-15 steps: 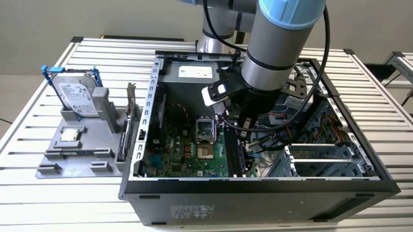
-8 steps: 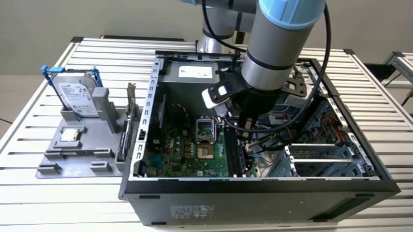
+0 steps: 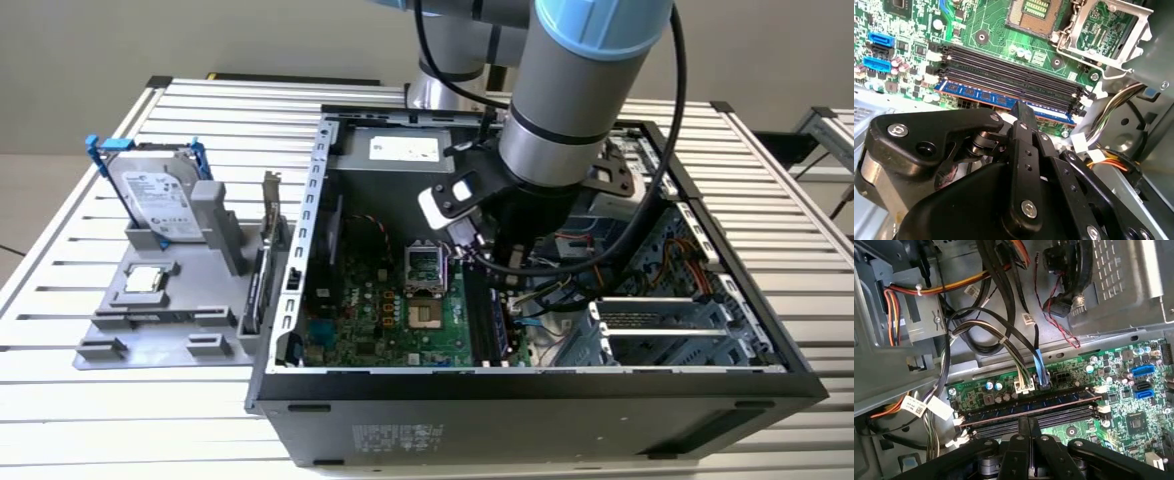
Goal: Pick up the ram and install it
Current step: 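Press down the ram until it locks into place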
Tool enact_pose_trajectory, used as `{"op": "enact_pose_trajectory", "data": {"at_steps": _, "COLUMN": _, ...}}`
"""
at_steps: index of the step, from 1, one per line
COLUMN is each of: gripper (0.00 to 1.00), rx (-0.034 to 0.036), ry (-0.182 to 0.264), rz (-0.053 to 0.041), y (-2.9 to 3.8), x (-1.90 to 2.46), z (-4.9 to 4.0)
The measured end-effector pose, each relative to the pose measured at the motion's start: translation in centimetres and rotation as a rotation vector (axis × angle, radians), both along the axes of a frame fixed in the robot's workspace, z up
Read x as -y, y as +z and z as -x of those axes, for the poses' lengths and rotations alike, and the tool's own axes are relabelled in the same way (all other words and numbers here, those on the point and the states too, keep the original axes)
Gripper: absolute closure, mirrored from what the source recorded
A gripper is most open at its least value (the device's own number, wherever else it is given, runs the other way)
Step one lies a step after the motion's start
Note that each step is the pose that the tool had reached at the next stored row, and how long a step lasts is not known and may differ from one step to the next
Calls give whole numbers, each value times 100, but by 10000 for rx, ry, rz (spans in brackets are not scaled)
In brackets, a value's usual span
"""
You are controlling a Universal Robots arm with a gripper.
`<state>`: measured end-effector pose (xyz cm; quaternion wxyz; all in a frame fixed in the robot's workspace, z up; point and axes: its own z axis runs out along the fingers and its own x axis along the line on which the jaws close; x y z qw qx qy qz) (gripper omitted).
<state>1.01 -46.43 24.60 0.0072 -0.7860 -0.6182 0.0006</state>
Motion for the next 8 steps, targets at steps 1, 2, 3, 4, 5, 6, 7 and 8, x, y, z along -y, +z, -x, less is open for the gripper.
{"op": "enact_pose_trajectory", "data": {"at_steps": 1, "gripper": 100, "rx": 0, "ry": 73, "rz": 0, "y": 0, "x": 0, "z": 0}}
{"op": "enact_pose_trajectory", "data": {"at_steps": 2, "gripper": 100, "rx": 0, "ry": 155, "rz": 0, "y": 0, "x": 0, "z": 0}}
{"op": "enact_pose_trajectory", "data": {"at_steps": 3, "gripper": 100, "rx": 0, "ry": 235, "rz": 0, "y": 0, "x": -1, "z": 0}}
{"op": "enact_pose_trajectory", "data": {"at_steps": 4, "gripper": 100, "rx": 0, "ry": 320, "rz": 0, "y": 0, "x": -1, "z": 1}}
{"op": "enact_pose_trajectory", "data": {"at_steps": 5, "gripper": 100, "rx": 0, "ry": 401, "rz": 0, "y": 0, "x": -2, "z": 1}}
{"op": "enact_pose_trajectory", "data": {"at_steps": 6, "gripper": 100, "rx": 0, "ry": 485, "rz": 0, "y": 0, "x": -2, "z": 1}}
{"op": "enact_pose_trajectory", "data": {"at_steps": 7, "gripper": 100, "rx": 0, "ry": 571, "rz": 0, "y": 0, "x": -3, "z": 1}}
{"op": "enact_pose_trajectory", "data": {"at_steps": 8, "gripper": 100, "rx": 0, "ry": 660, "rz": 0, "y": 0, "x": -3, "z": 1}}
